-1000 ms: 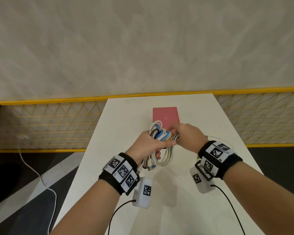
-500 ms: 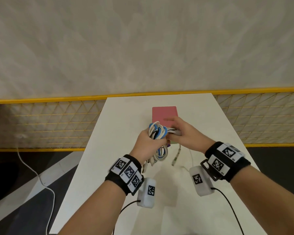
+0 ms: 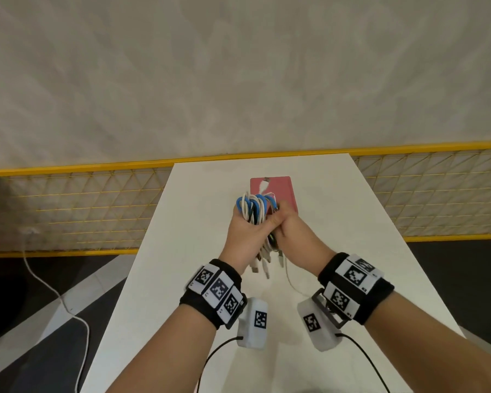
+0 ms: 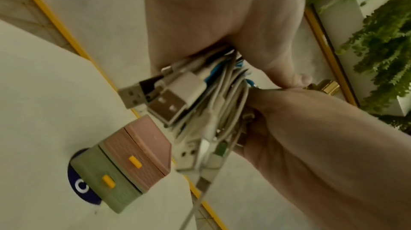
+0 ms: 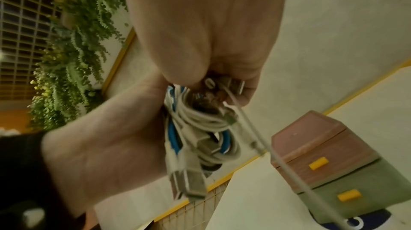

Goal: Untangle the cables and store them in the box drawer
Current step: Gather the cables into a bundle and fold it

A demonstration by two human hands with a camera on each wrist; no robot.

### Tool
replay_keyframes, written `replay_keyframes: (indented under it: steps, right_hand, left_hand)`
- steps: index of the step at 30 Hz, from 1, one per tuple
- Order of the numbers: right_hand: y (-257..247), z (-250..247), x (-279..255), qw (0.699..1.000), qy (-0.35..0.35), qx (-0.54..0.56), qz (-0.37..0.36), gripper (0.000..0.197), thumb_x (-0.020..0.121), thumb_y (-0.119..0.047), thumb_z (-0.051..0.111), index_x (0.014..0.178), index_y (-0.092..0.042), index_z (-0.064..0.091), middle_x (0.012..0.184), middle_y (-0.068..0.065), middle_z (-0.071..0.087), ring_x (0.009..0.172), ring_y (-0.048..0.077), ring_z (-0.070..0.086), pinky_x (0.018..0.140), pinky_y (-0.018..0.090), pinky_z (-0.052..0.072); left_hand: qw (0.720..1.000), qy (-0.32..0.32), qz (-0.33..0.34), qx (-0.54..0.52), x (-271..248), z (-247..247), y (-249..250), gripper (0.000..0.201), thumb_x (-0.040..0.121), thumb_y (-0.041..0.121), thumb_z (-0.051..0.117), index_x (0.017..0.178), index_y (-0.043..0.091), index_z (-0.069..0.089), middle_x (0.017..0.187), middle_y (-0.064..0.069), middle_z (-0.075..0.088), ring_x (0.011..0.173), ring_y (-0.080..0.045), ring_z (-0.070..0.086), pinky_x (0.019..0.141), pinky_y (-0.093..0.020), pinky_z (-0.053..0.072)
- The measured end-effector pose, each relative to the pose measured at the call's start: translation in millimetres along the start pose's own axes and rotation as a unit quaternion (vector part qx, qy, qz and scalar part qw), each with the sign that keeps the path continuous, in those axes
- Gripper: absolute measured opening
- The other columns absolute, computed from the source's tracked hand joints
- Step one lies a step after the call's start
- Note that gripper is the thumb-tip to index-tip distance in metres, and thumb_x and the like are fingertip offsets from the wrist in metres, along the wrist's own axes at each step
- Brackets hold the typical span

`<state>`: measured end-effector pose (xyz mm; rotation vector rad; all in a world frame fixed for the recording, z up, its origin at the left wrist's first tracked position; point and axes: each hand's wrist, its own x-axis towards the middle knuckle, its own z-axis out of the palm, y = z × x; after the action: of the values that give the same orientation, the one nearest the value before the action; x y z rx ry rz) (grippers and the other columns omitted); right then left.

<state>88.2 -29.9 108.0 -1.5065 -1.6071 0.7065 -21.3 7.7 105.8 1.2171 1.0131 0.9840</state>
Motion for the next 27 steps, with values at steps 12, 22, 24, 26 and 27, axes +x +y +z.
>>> replay_keyframes:
  steps: [12,22,24,26,27]
  right_hand:
    - [-0.8,-27.2,-7.4,0.979,-0.167,0.061,0.095,0.029,0.088,-0.014,0.060,0.115,-0.009,0.053,0.101,-0.001,0.026,0.106,0.017,0.035,0.090,0.030,0.047]
    - [31.0,-18.3,-23.9,0.972,-0.147,0.169,0.066,0.071,0.095,-0.006,0.052,0.146,-0.038,0.015,0.089,0.006,0.065,0.071,0.017,0.060,0.064,0.029,0.050]
    - [40.3,-21.2,-24.8,0.986,-0.160,0.041,0.037,0.030,0.097,-0.008,0.046,0.118,-0.027,0.057,0.081,-0.005,0.060,0.069,0.005,0.056,0.065,0.028,0.047]
    - [51.2,-23.3,-27.4,0.987,-0.144,-0.070,0.006,0.023,0.096,-0.010,0.049,0.102,-0.019,0.069,0.084,-0.016,0.050,0.075,-0.006,0.052,0.071,0.012,0.042]
    - [55.6,-24.7,-28.1,0.987,-0.104,-0.120,-0.022,0.020,0.094,-0.011,0.055,0.101,-0.018,0.072,0.087,-0.019,0.043,0.081,-0.007,0.049,0.075,0.007,0.039]
  left_hand:
    - [0.997,-0.008,-0.051,-0.054,0.7,-10.7,4.0,0.035,0.073,0.022,0.084,0.098,0.001,0.072,0.095,-0.020,0.074,0.090,-0.034,0.072,0.084,-0.049,0.058]
    - [0.994,0.088,-0.032,-0.062,7.1,-15.3,22.8,0.013,0.077,0.007,0.076,0.079,0.013,0.064,0.076,-0.010,0.068,0.070,-0.022,0.068,0.066,-0.033,0.057]
    - [0.991,0.107,-0.033,-0.073,9.5,-20.8,24.9,0.017,0.077,0.006,0.075,0.080,0.015,0.061,0.084,-0.014,0.069,0.077,-0.026,0.069,0.075,-0.039,0.058]
    - [0.991,0.105,-0.028,-0.072,9.2,-26.6,27.5,0.019,0.078,0.006,0.075,0.081,0.016,0.059,0.087,-0.016,0.068,0.080,-0.027,0.068,0.081,-0.043,0.056]
    - [0.993,0.094,-0.024,-0.067,8.6,-29.1,28.3,0.019,0.078,0.006,0.075,0.081,0.017,0.059,0.087,-0.015,0.069,0.080,-0.027,0.067,0.083,-0.043,0.056]
